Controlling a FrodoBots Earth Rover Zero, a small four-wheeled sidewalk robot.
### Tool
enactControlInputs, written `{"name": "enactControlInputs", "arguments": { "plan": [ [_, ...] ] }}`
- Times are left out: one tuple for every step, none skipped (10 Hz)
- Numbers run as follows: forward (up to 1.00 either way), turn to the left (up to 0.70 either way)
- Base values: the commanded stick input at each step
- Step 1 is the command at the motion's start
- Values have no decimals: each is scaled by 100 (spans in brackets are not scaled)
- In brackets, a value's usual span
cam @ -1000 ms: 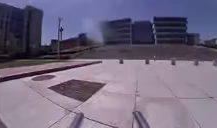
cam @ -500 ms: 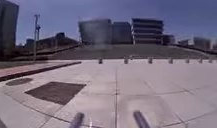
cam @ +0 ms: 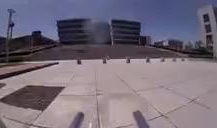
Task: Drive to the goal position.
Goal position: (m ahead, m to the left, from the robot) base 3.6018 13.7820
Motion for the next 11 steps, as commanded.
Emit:
{"name": "enactControlInputs", "arguments": {
  "plan": [
    [100,0],
    [100,0],
    [100,0],
    [100,0],
    [100,0],
    [100,0],
    [100,0],
    [100,0],
    [100,0],
    [100,0],
    [100,0]
  ]
}}
